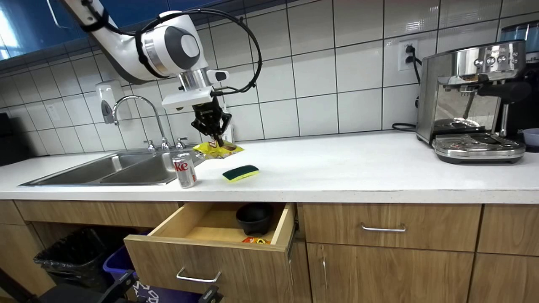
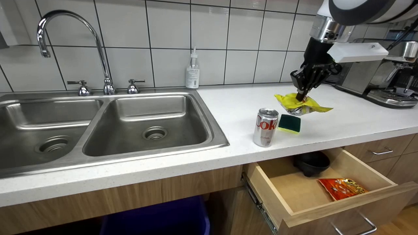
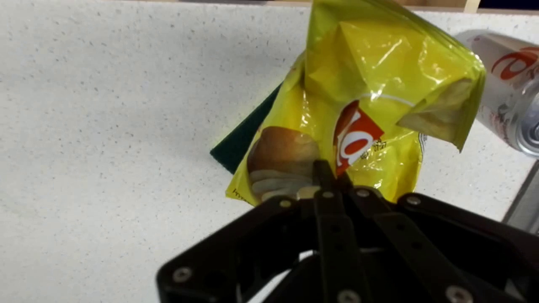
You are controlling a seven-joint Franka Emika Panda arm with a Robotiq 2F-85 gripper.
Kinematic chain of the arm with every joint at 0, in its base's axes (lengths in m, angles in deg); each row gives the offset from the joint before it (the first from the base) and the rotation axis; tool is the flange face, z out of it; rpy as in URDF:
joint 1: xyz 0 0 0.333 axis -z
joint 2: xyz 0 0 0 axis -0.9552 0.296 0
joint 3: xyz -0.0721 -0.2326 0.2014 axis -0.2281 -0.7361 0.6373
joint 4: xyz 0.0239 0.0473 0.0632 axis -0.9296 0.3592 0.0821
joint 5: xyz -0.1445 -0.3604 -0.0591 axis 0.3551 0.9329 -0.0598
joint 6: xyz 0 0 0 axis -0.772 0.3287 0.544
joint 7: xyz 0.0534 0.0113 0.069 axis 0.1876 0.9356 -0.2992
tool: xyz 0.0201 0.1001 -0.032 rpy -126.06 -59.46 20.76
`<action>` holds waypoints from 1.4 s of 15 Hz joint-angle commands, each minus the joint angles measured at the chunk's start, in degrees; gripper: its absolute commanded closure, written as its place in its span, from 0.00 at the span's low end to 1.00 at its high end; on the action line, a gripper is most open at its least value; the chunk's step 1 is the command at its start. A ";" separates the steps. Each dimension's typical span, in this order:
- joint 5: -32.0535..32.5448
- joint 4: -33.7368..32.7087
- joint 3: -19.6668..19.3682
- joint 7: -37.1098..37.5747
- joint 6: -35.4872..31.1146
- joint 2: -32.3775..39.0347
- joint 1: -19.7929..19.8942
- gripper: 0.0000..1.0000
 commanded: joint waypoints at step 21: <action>-3.26 21.32 -1.41 -15.57 -0.69 -15.95 1.42 1.00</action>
